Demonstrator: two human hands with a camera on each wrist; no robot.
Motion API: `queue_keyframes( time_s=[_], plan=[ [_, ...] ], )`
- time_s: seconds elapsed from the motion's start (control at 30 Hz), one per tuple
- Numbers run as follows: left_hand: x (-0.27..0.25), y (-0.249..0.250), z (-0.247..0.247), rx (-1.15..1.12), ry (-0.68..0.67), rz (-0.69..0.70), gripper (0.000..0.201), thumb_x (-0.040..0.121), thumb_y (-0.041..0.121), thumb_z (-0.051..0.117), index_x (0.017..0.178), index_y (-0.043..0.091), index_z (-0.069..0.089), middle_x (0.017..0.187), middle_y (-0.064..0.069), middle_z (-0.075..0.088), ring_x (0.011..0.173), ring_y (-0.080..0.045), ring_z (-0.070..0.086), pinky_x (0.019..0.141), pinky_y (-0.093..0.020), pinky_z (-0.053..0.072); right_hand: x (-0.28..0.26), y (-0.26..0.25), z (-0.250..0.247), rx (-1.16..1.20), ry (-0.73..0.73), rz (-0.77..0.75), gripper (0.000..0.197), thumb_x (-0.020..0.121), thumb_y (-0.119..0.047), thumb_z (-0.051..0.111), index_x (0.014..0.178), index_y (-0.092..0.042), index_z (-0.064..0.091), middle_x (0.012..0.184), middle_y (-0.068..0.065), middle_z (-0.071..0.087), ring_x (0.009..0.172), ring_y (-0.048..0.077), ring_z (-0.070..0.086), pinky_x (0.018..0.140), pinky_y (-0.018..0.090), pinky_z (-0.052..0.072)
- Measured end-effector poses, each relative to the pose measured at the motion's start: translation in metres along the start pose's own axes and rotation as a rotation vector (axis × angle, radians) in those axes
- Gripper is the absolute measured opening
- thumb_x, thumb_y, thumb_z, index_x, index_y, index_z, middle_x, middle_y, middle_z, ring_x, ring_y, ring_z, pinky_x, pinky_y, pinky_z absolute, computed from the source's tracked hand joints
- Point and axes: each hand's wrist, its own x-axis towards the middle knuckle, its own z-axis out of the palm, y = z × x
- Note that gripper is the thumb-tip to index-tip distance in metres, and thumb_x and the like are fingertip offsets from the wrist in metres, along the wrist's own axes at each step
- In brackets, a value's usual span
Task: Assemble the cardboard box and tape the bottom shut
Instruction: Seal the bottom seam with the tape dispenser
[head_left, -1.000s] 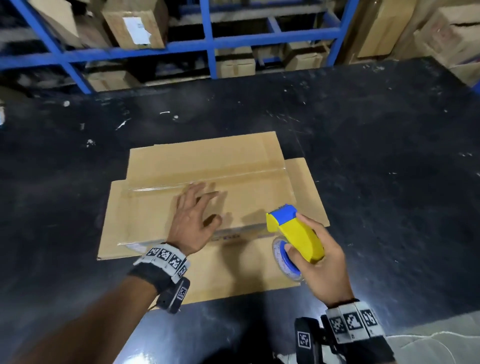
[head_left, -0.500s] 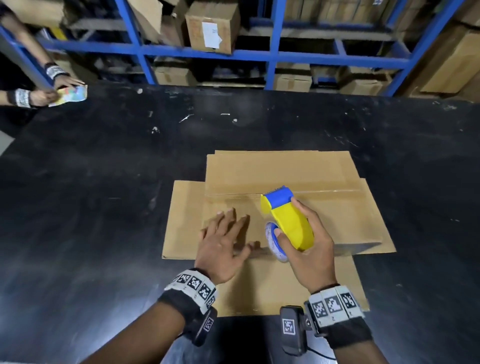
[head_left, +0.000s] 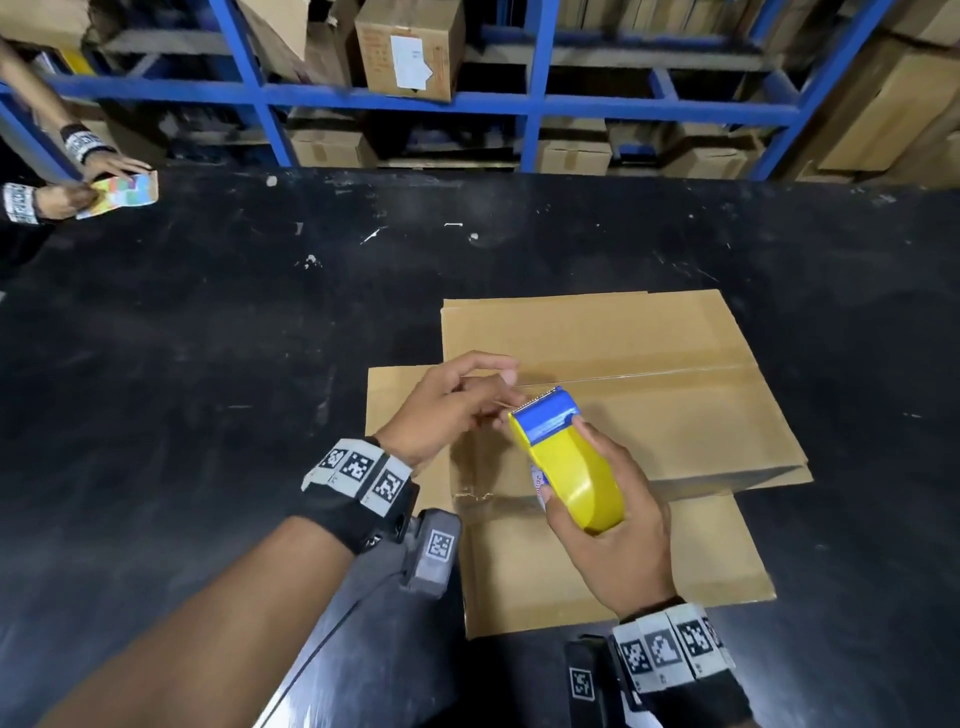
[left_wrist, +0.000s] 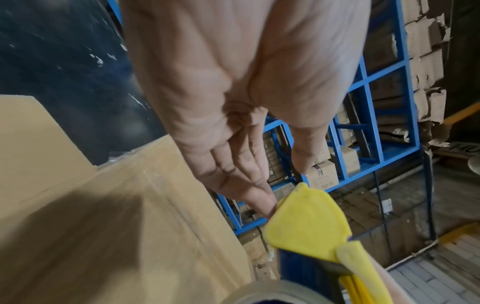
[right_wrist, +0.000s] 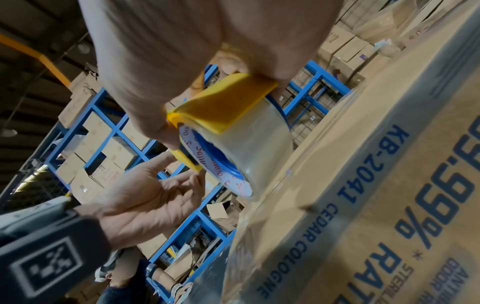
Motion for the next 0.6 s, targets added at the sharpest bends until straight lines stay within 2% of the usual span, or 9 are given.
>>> queue_keyframes(
  time_s=[0.07, 0.13, 0.23, 0.3, 0.4, 0.43, 0.5, 0.53, 0.6],
  plan=[
    [0.003, 0.003, -0.007, 0.006, -0.047, -0.010, 0.029, 0.097, 0.014, 0.070, 0.126, 0.011, 0.069, 0.090, -0.015, 0.076, 0.076, -0.025, 0.057, 0.072, -0.027, 0.052, -0.001, -0.005, 0.008, -0.013, 0.011, 0.000, 0.070, 0.076, -0.006, 0.087, 0.140, -0.012, 0.061, 0.131, -0.002, 0.068, 0.121, 0.014, 0.066, 0.098, 0.030, 0.051],
    [0.005, 0.002, -0.014, 0.022, -0.064, -0.019, 0.031, 0.094, 0.011, 0.074, 0.125, 0.011, 0.070, 0.087, -0.021, 0.069, 0.066, -0.019, 0.054, 0.071, -0.028, 0.049, -0.002, -0.014, 0.014, -0.011, 0.029, -0.001, 0.068, 0.077, -0.008, 0.087, 0.140, -0.012, 0.061, 0.130, -0.002, 0.068, 0.120, 0.013, 0.066, 0.097, 0.027, 0.051],
    [0.008, 0.000, -0.021, 0.022, -0.052, -0.030, 0.030, 0.095, 0.004, 0.071, 0.125, 0.007, 0.069, 0.087, -0.022, 0.066, 0.060, -0.016, 0.052, 0.067, -0.024, 0.048, -0.005, -0.025, 0.021, -0.013, 0.061, 0.006, 0.068, 0.077, -0.014, 0.085, 0.140, -0.014, 0.061, 0.129, -0.003, 0.069, 0.117, 0.015, 0.068, 0.093, 0.034, 0.056],
    [0.009, -0.002, -0.025, 0.027, -0.038, -0.028, 0.027, 0.097, 0.003, 0.067, 0.124, 0.006, 0.069, 0.084, -0.019, 0.070, 0.066, -0.020, 0.054, 0.069, -0.026, 0.050, -0.007, -0.029, 0.027, -0.033, 0.075, 0.019, 0.068, 0.077, -0.015, 0.084, 0.141, -0.016, 0.060, 0.128, -0.004, 0.069, 0.115, 0.016, 0.069, 0.088, 0.041, 0.058],
    [0.011, -0.005, -0.033, 0.027, -0.071, 0.009, 0.030, 0.093, 0.008, 0.075, 0.122, 0.008, 0.070, 0.093, -0.033, 0.072, 0.086, -0.031, 0.057, 0.084, -0.040, 0.048, -0.007, -0.037, 0.037, -0.041, 0.085, 0.049, 0.069, 0.077, -0.018, 0.084, 0.142, -0.020, 0.060, 0.127, -0.003, 0.070, 0.113, 0.018, 0.069, 0.086, 0.046, 0.058],
    [0.013, -0.006, -0.035, 0.035, -0.075, 0.027, 0.030, 0.090, 0.009, 0.078, 0.120, 0.009, 0.071, 0.092, -0.031, 0.073, 0.089, -0.032, 0.057, 0.087, -0.043, 0.047, -0.005, -0.040, 0.039, -0.048, 0.084, 0.061, 0.068, 0.078, -0.020, 0.084, 0.142, -0.022, 0.059, 0.127, -0.004, 0.070, 0.113, 0.016, 0.069, 0.086, 0.045, 0.058],
    [0.018, -0.006, -0.039, 0.078, -0.064, 0.050, 0.029, 0.087, 0.009, 0.080, 0.115, 0.012, 0.072, 0.081, -0.017, 0.075, 0.087, -0.030, 0.059, 0.088, -0.041, 0.048, 0.000, -0.047, 0.045, -0.073, 0.072, 0.081, 0.067, 0.080, -0.029, 0.081, 0.142, -0.024, 0.059, 0.126, -0.006, 0.069, 0.113, 0.013, 0.068, 0.088, 0.042, 0.057],
    [0.022, -0.006, -0.042, 0.103, -0.060, 0.050, 0.029, 0.088, 0.006, 0.080, 0.115, 0.012, 0.072, 0.076, -0.010, 0.075, 0.084, -0.028, 0.061, 0.087, -0.036, 0.049, 0.003, -0.050, 0.048, -0.086, 0.069, 0.094, 0.066, 0.080, -0.033, 0.080, 0.142, -0.025, 0.059, 0.125, -0.008, 0.069, 0.113, 0.012, 0.067, 0.088, 0.040, 0.057],
    [0.032, -0.003, -0.046, 0.157, -0.061, 0.044, 0.030, 0.090, -0.001, 0.075, 0.119, 0.008, 0.071, 0.073, -0.004, 0.075, 0.078, -0.018, 0.066, 0.079, -0.024, 0.051, 0.010, -0.054, 0.055, -0.101, 0.069, 0.126, 0.064, 0.081, -0.034, 0.080, 0.141, -0.027, 0.060, 0.125, -0.010, 0.069, 0.115, 0.009, 0.066, 0.090, 0.038, 0.056]
  ],
)
